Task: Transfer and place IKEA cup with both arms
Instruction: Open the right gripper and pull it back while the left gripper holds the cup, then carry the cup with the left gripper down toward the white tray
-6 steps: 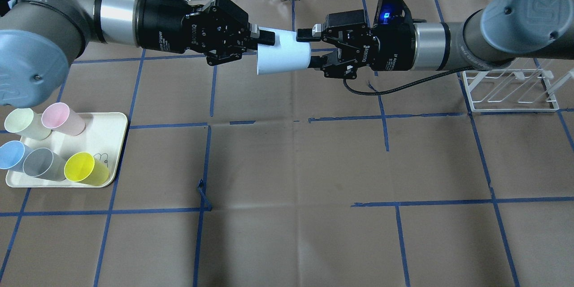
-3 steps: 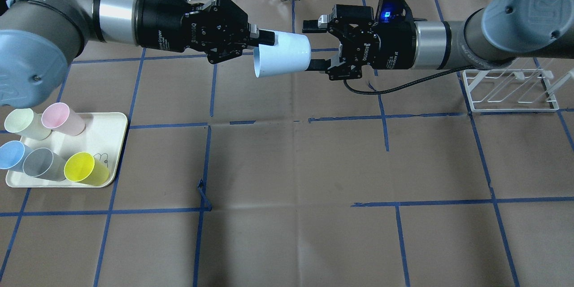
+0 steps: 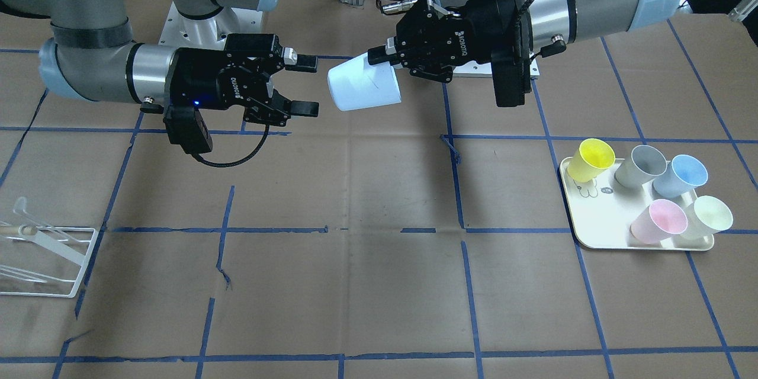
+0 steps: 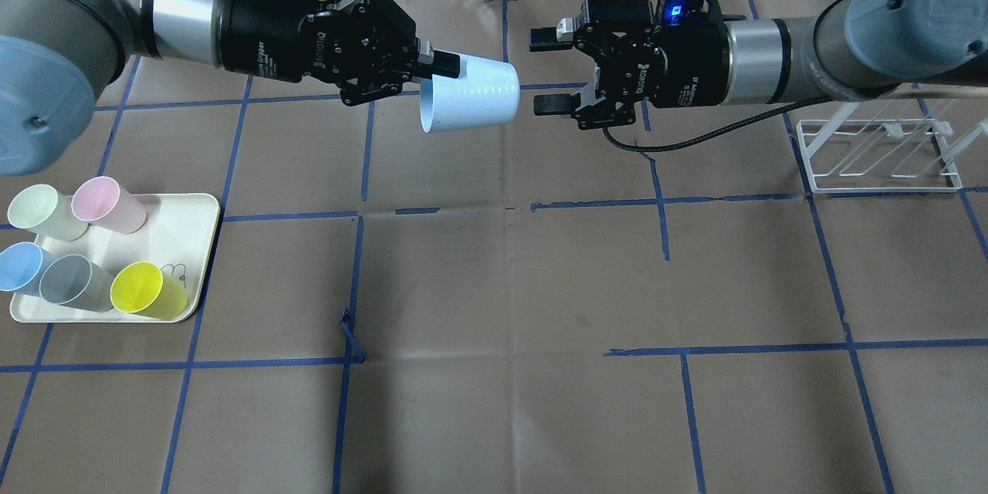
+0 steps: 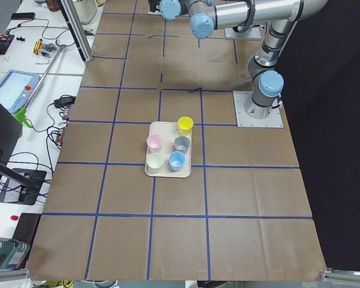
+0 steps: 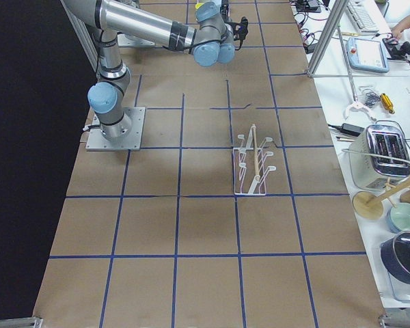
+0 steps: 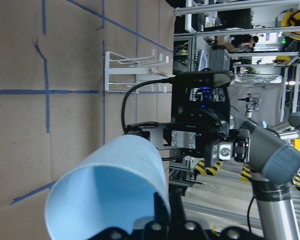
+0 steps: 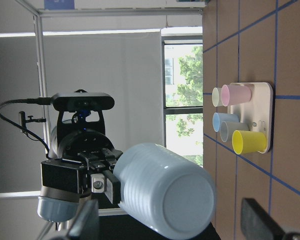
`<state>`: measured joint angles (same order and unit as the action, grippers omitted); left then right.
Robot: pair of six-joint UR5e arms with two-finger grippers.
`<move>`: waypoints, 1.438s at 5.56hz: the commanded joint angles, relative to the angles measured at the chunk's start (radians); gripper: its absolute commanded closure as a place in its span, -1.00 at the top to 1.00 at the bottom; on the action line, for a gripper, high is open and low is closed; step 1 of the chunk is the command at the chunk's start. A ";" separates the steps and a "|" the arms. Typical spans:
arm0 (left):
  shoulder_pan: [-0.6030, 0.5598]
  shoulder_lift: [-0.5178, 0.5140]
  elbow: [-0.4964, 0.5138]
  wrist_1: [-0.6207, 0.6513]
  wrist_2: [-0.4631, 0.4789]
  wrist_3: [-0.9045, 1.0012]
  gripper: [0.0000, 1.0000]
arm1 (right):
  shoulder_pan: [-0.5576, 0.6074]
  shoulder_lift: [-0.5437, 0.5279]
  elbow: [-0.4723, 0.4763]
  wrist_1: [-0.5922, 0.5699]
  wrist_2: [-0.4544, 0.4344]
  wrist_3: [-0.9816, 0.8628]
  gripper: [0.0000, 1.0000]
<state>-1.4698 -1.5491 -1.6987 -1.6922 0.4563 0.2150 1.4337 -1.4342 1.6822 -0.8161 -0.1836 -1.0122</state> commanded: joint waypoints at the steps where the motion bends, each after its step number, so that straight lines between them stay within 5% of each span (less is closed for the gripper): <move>1: 0.002 -0.002 0.030 0.085 0.348 -0.110 -0.99 | -0.018 -0.003 -0.045 -0.295 -0.319 0.245 1.00; 2: 0.002 -0.018 0.022 0.167 0.595 -0.155 -0.98 | -0.016 -0.018 -0.045 -0.606 -0.570 0.599 1.00; 3: 0.005 -0.028 0.016 0.186 0.763 -0.157 -0.98 | -0.007 -0.044 -0.048 -0.753 -0.731 0.751 1.00; 4: 0.005 -0.087 0.017 0.253 0.996 -0.157 -0.99 | -0.006 -0.079 -0.070 -0.761 -0.922 0.795 1.00; 6: 0.014 -0.187 0.019 0.323 1.224 -0.146 -1.00 | 0.104 -0.078 -0.146 -0.811 -1.290 1.002 1.00; 7: 0.085 -0.248 0.007 0.386 1.269 -0.106 -1.00 | 0.152 -0.077 -0.176 -0.819 -1.398 1.033 1.00; 8: 0.148 -0.273 0.001 0.403 1.271 0.003 -1.00 | 0.157 -0.069 -0.211 -0.802 -1.396 1.078 1.00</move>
<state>-1.3789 -1.7897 -1.6911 -1.3162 1.7092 0.1360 1.5733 -1.5089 1.5032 -1.6268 -1.5480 0.0224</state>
